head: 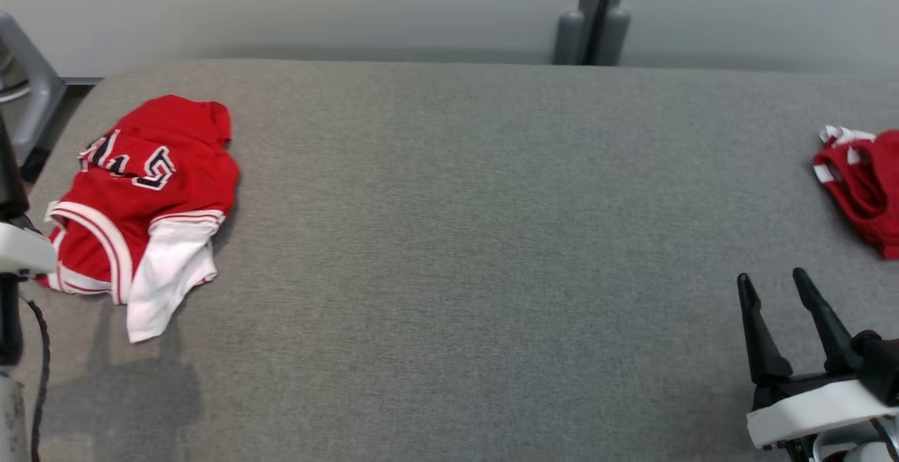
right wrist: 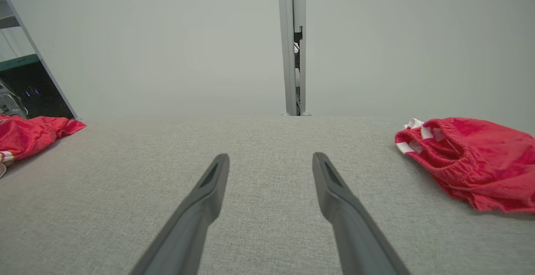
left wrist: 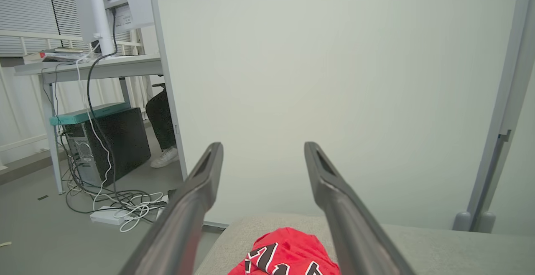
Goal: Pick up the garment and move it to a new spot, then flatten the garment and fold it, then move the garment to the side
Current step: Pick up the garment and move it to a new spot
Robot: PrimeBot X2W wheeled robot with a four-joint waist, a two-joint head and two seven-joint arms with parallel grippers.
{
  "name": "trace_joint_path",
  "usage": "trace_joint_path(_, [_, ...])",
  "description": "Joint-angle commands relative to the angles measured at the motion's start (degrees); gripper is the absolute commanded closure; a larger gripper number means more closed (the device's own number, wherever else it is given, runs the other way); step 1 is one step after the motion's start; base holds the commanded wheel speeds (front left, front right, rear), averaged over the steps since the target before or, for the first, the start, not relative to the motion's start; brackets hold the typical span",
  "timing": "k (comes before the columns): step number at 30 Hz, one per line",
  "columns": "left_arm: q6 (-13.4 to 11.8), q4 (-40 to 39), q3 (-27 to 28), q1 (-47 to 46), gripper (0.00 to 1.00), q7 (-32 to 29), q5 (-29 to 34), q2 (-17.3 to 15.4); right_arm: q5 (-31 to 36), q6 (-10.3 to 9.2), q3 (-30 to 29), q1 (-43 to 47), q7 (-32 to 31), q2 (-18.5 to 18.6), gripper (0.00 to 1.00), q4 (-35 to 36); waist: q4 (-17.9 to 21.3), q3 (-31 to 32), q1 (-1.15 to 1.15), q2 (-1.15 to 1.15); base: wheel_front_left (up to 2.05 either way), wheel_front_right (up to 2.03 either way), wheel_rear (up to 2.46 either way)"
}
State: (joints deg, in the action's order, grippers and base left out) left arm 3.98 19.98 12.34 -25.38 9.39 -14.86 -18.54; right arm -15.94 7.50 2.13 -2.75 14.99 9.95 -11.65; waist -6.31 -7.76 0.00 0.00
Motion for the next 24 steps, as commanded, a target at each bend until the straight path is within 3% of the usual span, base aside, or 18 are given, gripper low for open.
trace_joint_path(1, [-0.15,0.62,0.42,-1.58,0.00,-0.13,-0.48,-0.54,0.49,-0.01,-0.40,-0.99,0.25,0.59,0.00,0.60,4.85,-4.83,0.00,0.00,0.00,0.00,0.00])
trace_joint_path(9, [0.21,8.35,0.65,-7.85,0.00,-4.88,-1.78,-4.04,0.81,-0.01,-2.10,-2.37,0.22,1.12,0.00,2.58,8.13,-9.78,0.00,0.00,0.00,0.00,0.00])
trace_joint_path(24, [1.98,25.51,-1.64,-13.13,0.00,-15.87,-4.26,-7.21,1.33,-0.01,-2.67,-3.93,-0.70,1.50,0.00,3.46,8.64,-11.16,0.00,0.00,0.00,0.00,0.00])
